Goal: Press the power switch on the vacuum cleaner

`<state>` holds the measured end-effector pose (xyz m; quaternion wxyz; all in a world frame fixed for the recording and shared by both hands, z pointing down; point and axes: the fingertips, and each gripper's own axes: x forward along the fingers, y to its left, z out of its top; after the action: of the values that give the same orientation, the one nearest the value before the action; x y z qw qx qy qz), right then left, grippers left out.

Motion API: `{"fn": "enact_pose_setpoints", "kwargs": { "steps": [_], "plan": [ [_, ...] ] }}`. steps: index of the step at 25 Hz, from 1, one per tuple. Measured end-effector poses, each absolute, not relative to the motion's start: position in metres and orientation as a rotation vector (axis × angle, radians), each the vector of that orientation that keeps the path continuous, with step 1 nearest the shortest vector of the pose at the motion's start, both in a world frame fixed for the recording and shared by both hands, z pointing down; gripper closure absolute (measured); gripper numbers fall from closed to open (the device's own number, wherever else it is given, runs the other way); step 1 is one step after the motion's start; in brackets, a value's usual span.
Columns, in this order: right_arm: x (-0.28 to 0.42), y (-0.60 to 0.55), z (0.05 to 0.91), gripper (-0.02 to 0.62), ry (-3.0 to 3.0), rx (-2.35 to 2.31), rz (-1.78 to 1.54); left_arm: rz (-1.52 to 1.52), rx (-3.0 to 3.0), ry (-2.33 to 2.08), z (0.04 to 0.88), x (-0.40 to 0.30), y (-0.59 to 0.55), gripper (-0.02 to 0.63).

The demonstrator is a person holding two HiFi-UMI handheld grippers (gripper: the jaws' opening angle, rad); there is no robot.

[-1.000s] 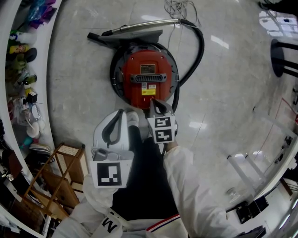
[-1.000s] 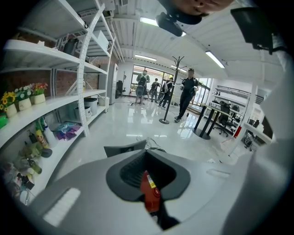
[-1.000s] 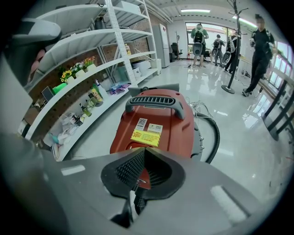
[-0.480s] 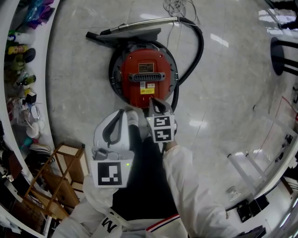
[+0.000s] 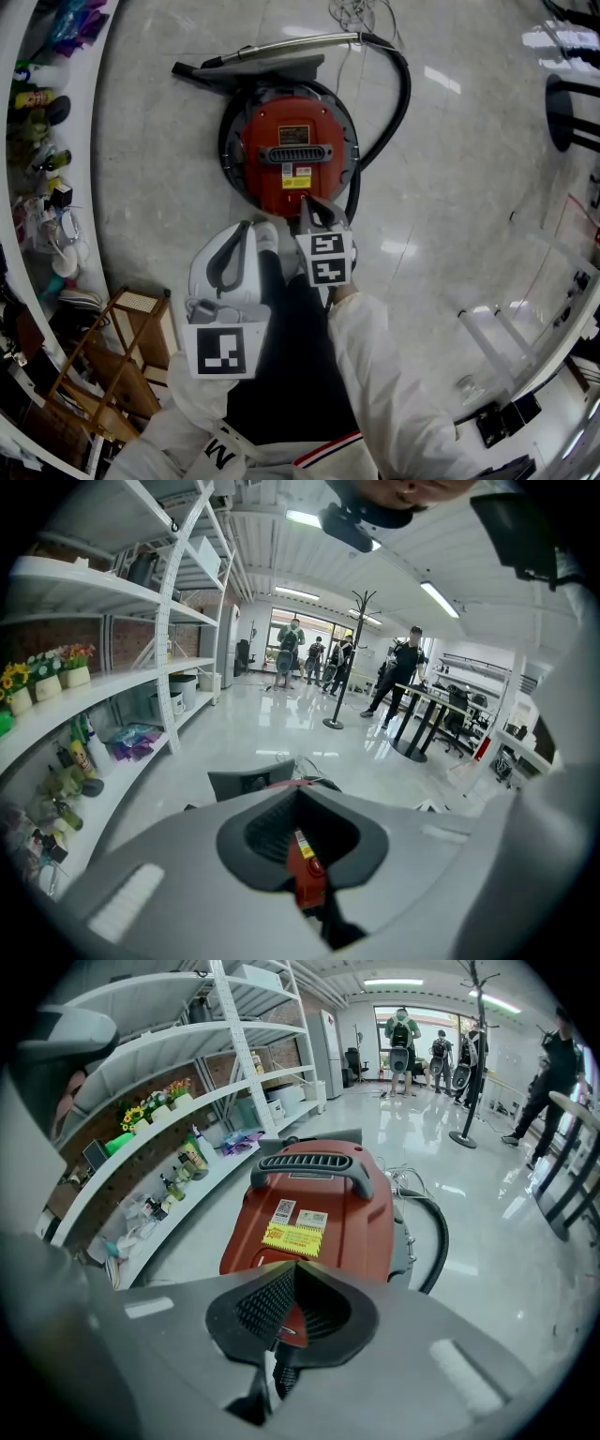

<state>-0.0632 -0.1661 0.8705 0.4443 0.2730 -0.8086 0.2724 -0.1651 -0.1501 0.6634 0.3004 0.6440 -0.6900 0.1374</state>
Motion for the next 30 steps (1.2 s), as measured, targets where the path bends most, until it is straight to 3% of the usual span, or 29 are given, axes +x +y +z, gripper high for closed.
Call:
{"fn": "enact_pose_setpoints", "kwargs": {
  "steps": [30],
  "plan": [
    [-0.0615,-0.1671,0.8743,0.594,-1.992,0.680,0.714,0.377,1.710,-1.836,0.6634,-0.1609,-0.1459,0.606]
  ]
}}
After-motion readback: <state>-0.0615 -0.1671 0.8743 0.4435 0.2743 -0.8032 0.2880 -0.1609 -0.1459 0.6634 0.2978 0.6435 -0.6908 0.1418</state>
